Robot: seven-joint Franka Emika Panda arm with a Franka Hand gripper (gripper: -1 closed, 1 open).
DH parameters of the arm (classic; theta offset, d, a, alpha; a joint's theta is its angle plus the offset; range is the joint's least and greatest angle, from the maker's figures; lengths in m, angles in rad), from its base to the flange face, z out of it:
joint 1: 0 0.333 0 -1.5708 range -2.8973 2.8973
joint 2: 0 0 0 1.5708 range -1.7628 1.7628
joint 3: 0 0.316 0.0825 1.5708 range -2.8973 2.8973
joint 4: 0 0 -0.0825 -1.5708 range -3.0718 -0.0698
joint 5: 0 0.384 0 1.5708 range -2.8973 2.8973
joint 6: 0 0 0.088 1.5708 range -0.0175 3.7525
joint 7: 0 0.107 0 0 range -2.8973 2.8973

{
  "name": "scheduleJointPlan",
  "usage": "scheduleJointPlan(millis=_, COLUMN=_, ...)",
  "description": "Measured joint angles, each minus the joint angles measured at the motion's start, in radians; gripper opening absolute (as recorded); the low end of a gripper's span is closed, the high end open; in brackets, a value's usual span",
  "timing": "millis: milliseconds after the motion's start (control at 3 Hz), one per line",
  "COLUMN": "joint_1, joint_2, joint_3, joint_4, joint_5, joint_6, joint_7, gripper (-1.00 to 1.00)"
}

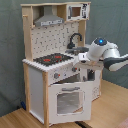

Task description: Play with the kitchen

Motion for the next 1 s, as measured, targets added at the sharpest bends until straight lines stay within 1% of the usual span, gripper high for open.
scheduleJointPlan(millis=667, joint_1=-0.015, joint_2=0.181, joint_3=0.003, joint_4=0.036, joint_5=-0.001, joint_6=0.017, joint_7=-0.101, gripper=1.00)
scheduleJointPlan(millis=1000, joint_1=-0.027, joint_2=0.272, joint_3=0.003, joint_4=0.039, joint_5=-0.002, joint_6=0.041, joint_7=-0.155, gripper=1.00)
